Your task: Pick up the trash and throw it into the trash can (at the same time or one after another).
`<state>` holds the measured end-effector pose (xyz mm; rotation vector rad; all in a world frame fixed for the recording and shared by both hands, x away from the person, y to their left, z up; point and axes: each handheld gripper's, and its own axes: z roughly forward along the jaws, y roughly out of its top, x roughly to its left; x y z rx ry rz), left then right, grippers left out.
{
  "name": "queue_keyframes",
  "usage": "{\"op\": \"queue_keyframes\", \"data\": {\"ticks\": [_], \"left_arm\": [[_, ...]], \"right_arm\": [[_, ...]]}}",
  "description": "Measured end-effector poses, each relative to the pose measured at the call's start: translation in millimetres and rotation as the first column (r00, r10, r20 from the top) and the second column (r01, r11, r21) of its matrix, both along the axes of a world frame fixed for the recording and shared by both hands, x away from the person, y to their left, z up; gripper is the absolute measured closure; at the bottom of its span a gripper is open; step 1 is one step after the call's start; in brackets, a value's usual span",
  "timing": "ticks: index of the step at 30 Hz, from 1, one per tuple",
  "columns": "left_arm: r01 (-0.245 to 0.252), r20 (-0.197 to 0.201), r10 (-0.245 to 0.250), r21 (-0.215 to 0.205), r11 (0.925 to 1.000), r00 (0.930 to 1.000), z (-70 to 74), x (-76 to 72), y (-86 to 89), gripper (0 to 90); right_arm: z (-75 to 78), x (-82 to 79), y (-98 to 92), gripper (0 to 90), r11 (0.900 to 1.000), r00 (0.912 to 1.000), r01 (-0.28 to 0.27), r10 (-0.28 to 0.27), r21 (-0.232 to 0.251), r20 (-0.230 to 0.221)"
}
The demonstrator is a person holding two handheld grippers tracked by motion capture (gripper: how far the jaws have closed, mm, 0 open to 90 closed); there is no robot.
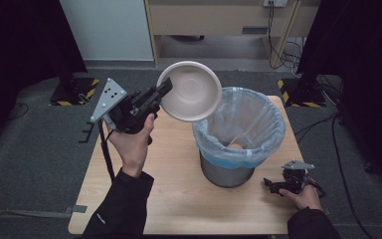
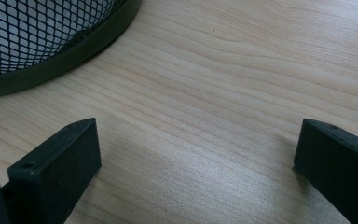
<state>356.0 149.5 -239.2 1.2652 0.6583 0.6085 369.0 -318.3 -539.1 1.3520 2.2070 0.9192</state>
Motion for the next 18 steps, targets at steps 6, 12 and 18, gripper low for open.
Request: {"op": "queue_keyframes", "data": {"ticks": [6, 12, 18], "left_arm": [[0.014, 0.000, -0.014, 0.010, 0.9999, 0.9999, 0.7, 4.8, -14.6, 83.2], [0.029, -0.014, -0.028, 0.021, 0.9994, 0.9995, -4.6, 13.6, -29.4, 83.2], [0.048, -0.032, -0.048, 0.030, 0.9984, 0.9984, -10.9, 21.3, -48.1, 83.2]], "right_arm": [[0.0, 0.0, 0.0, 0.7, 1.000, 1.0000, 0.000, 0.000, 0.000, 0.000], [0.0, 0.0, 0.0, 0.8, 1.000, 1.0000, 0.000, 0.000, 0.000, 0.000], [0.0, 0.0, 0.0, 0.8, 1.000, 1.0000, 0.000, 0.000, 0.000, 0.000]]}}
